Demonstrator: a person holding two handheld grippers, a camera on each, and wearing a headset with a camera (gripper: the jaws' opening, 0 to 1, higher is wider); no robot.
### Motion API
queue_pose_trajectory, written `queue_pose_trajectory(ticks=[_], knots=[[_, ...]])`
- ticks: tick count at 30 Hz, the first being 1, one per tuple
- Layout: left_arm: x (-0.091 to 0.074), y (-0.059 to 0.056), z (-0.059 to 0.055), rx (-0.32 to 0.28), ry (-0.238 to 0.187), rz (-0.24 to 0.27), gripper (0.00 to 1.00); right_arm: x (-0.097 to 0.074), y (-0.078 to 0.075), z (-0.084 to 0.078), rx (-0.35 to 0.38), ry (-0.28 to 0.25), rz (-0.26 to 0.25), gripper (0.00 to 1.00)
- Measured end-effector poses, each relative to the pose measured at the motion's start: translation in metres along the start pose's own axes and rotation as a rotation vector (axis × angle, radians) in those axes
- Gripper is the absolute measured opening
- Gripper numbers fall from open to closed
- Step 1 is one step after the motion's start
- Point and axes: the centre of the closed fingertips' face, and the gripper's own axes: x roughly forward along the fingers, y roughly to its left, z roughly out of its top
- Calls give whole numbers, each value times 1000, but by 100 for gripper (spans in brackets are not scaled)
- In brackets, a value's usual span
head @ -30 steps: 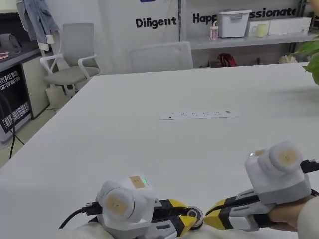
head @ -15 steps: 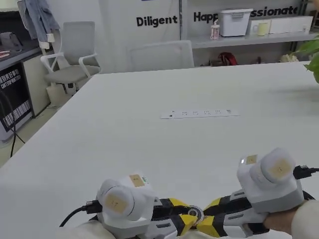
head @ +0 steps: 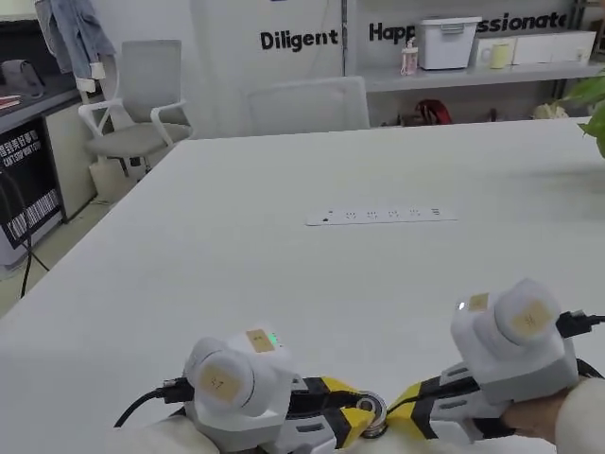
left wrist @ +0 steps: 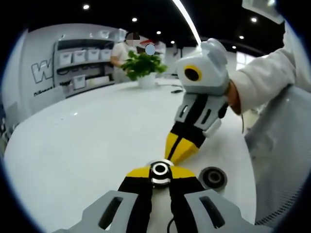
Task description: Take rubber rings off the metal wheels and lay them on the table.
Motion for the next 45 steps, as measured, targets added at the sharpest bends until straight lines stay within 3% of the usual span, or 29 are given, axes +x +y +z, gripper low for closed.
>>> queue_pose_trajectory(ticks=[2,9,12,14,19,23,45], knots=[[0,0,0,2,-1,1,13,-1,-3,0,130,-2,-4,0],[0,0,0,5,-2,1,12,-6,-7,1,411,-50,28,0],[0,1,0,5,-3,5,12,-11,-10,16,501,-134,57,0],[0,0,0,4,-6,6,12,-9,-7,11,437,-105,39,0],[0,0,0,10,-2,5,13,-9,-4,11,434,-93,46,0],[-1,-1,0,15,0,-1,13,-8,3,13,379,-75,57,0],[-1,-1,-1,18,3,3,13,-9,11,27,360,-99,86,0]])
